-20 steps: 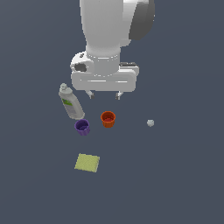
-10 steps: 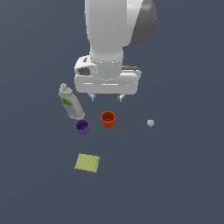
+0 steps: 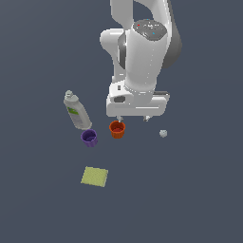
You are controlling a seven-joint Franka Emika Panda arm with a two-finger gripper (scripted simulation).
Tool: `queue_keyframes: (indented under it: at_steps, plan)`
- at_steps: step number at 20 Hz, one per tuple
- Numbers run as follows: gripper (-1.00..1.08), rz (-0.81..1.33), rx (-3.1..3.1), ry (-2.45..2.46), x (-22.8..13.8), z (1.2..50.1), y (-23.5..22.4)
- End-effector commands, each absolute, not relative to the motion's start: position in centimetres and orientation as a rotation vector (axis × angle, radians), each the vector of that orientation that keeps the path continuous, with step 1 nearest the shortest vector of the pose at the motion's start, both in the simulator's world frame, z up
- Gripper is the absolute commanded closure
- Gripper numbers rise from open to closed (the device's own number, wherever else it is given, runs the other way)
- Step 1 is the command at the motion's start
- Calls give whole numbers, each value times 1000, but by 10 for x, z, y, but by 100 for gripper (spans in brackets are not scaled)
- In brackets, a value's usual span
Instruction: Pick up a designated object from a clutter of objects.
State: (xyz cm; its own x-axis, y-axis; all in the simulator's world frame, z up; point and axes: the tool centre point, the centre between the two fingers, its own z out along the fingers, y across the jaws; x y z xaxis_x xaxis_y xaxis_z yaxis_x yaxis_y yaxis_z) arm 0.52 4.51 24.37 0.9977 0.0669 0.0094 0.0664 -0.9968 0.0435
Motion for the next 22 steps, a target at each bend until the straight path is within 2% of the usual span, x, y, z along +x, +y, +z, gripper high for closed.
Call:
queue_keyframes:
  at_steps: [1, 12, 22]
  plan:
    - [-92, 16, 3093, 154, 3, 220, 71]
    - [-92, 10, 3093, 397, -41, 114, 189]
    - [-92, 1, 3100, 499, -74, 73, 235]
